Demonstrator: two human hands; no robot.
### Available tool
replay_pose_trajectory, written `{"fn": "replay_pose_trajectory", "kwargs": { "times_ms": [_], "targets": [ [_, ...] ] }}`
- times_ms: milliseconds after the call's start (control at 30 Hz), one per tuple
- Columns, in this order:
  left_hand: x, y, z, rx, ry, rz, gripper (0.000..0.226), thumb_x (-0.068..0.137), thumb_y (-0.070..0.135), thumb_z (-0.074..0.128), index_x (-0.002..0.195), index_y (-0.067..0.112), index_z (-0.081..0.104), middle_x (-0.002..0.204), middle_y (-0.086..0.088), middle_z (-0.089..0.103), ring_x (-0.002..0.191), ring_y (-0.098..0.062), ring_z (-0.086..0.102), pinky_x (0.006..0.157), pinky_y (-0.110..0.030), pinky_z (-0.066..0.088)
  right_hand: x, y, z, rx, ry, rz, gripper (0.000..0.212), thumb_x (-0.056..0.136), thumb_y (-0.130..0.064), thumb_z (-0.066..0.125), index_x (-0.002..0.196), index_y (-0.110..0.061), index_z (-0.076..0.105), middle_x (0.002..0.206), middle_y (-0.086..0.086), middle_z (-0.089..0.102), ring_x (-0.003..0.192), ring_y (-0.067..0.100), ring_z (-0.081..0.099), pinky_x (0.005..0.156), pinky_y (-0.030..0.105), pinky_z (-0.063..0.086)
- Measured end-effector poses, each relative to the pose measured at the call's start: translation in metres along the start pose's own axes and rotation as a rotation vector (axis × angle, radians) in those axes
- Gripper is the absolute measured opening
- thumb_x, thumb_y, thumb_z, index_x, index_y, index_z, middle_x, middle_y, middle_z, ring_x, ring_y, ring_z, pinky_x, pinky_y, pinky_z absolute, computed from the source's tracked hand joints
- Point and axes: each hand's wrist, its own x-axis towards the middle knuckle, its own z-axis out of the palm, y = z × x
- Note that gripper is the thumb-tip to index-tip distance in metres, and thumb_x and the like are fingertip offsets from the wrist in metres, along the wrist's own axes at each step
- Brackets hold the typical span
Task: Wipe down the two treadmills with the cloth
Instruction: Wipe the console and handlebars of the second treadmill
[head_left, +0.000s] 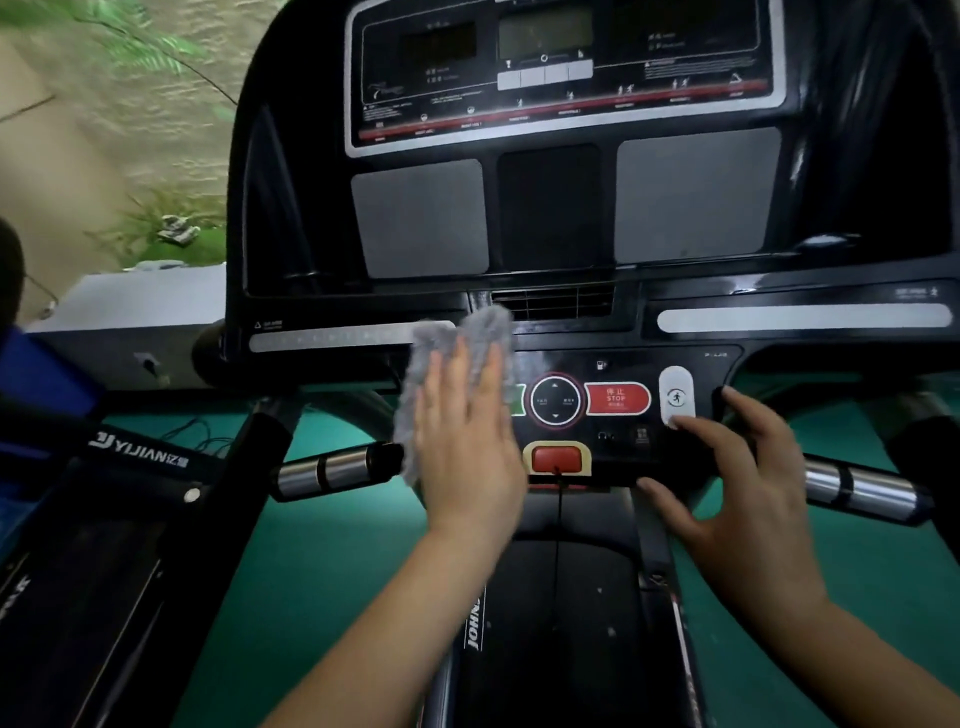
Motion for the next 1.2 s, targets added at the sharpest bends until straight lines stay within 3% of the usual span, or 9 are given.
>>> {"fn": "replay_pose_trajectory", "kwargs": {
  "times_ms": [133,300,467,633,867,1000,1067,1133,1200],
  "targets": [
    [0.001,0.044,0.010,-0.010,-0.123,0.230,0.069,0.089,0.012,0.046,0.150,0.031,0.021,0.160,0.005,0.012,0.148,-0.020,0.003,0.120,-0.042,0.004,-0.003,-0.001,-0.003,0.067,-0.034,0.004,0.055,0.073,-0.037,0.067,0.118,-0.007,0.062,0.140,0.017,0.038,0.128,0.033,0.044,0.108,0.044,0.038],
    [0.001,0.029,0.003,-0.021,-0.232,0.446,0.060,0.088,0.018,0.042,0.146,0.029,0.034,0.156,0.003,0.027,0.145,-0.022,0.018,0.118,-0.044,0.018,-0.005,-0.004,0.000,0.057,-0.021,0.021,0.056,0.072,-0.035,0.068,0.118,-0.004,0.062,0.140,0.019,0.038,0.130,0.031,0.042,0.111,0.030,0.031],
    [-0.001,-0.031,-0.015,-0.093,-0.151,0.270,0.061,0.091,0.009,0.050,0.146,0.030,0.033,0.155,0.004,0.029,0.145,-0.019,0.019,0.115,-0.049,0.022,-0.006,-0.004,0.000,0.060,-0.015,0.032,0.054,0.072,-0.036,0.068,0.116,-0.005,0.064,0.140,0.018,0.039,0.128,0.031,0.045,0.108,0.036,0.037],
    [-0.015,0.013,-0.007,-0.140,-0.079,0.027,0.064,0.092,0.004,0.048,0.148,0.030,0.031,0.158,0.007,0.019,0.147,-0.016,0.008,0.120,-0.040,0.008,-0.006,-0.002,-0.001,0.054,-0.049,0.029,0.052,0.072,-0.030,0.076,0.117,-0.007,0.064,0.142,0.015,0.040,0.130,0.029,0.044,0.109,0.039,0.038],
    [-0.003,0.087,0.014,-0.221,-0.295,0.412,0.070,0.089,0.008,0.049,0.150,0.029,0.023,0.160,0.006,0.015,0.148,-0.015,0.001,0.119,-0.035,-0.001,0.001,0.006,-0.025,0.128,0.045,0.168,0.035,0.092,-0.026,0.056,0.122,-0.008,0.057,0.134,0.012,0.044,0.127,0.019,0.041,0.110,0.023,0.029],
    [0.009,0.104,0.002,-0.572,-0.434,0.300,0.060,0.092,0.012,0.049,0.148,0.022,0.030,0.152,0.003,0.033,0.143,-0.010,0.020,0.119,-0.029,0.011,0.019,-0.003,-0.036,0.106,0.150,0.093,0.035,0.086,-0.017,0.050,0.117,-0.002,0.058,0.124,0.017,0.051,0.120,0.025,0.046,0.109,0.024,0.030],
    [0.021,0.088,-0.009,-0.704,-0.272,0.204,0.049,0.086,0.004,0.049,0.134,0.015,0.050,0.134,0.000,0.054,0.127,-0.009,0.043,0.111,-0.026,0.030,0.030,-0.014,-0.028,0.086,0.026,-0.023,0.041,0.087,-0.026,0.052,0.123,-0.007,0.059,0.131,0.014,0.051,0.124,0.027,0.045,0.110,0.031,0.031],
    [0.036,0.058,-0.012,-0.552,-0.004,0.155,0.044,0.079,0.001,0.049,0.120,0.013,0.061,0.119,-0.001,0.062,0.114,-0.011,0.050,0.104,-0.028,0.036,0.034,-0.024,-0.009,-0.063,-0.126,-0.139,0.050,0.088,-0.044,0.050,0.131,-0.020,0.056,0.142,0.010,0.047,0.135,0.029,0.037,0.113,0.041,0.027],
    [0.054,0.028,-0.014,-0.316,0.115,0.079,0.044,0.082,0.007,0.051,0.125,0.013,0.057,0.130,-0.003,0.056,0.124,-0.018,0.044,0.110,-0.037,0.032,0.035,-0.031,0.009,-0.206,-0.178,-0.184,0.051,0.088,-0.053,0.043,0.133,-0.030,0.053,0.149,0.008,0.041,0.141,0.030,0.027,0.114,0.046,0.019]
  ]
}}
